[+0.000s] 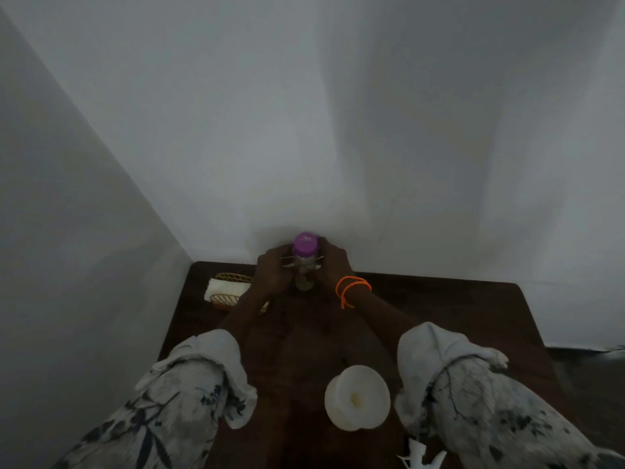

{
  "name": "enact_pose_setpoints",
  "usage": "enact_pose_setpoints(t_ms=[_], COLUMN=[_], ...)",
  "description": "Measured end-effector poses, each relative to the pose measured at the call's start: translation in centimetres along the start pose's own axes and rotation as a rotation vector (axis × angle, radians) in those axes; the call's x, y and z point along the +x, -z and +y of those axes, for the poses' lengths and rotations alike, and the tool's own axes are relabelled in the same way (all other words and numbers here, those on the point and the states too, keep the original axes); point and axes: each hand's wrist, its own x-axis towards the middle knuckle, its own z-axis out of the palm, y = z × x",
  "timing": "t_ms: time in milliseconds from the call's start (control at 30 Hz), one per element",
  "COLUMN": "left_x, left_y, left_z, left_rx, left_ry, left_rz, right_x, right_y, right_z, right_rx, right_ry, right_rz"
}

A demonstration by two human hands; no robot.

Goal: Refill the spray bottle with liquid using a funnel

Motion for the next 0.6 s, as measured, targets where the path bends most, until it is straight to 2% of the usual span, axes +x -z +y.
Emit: enact_pose_setpoints(t_ms=[133, 267, 333, 400, 533, 600], left_x=[-0.9, -3.8, -5.8, -8.0, -12.8, -15.0], left_y=[-0.4, -0.9, -1.1, -0.9, 0.0, 0.0], left_z=[-0.3, 0.6, 1.3, 1.9, 3.9, 5.3], left_rx=[0.017, -0.128, -0.091, -0.056, -0.105, -0.115], left_ry=[0.067, 0.159, 0.187, 0.215, 0.24, 0.234], left_rz=[0.003, 0.142, 0.183, 0.087, -0.303, -0.38], right_x=[-0.7, -3.5, -5.8, -8.6, -14.4, -17.1], right_y=[1.4, 4.3, 6.1, 8.1, 11.3, 12.2], right_z=[0.4, 0.4, 0.5, 0.7, 1.0, 0.9], right_rx=[-0.054, -0.049, -0.102, -0.127, -0.143, -0.129], right_ry=[-0.052, -0.099, -0.095, -0.113, -0.183, -0.232], right_rz=[-0.082, -0.062, -0.045, -0.038, -0.054, -0.098])
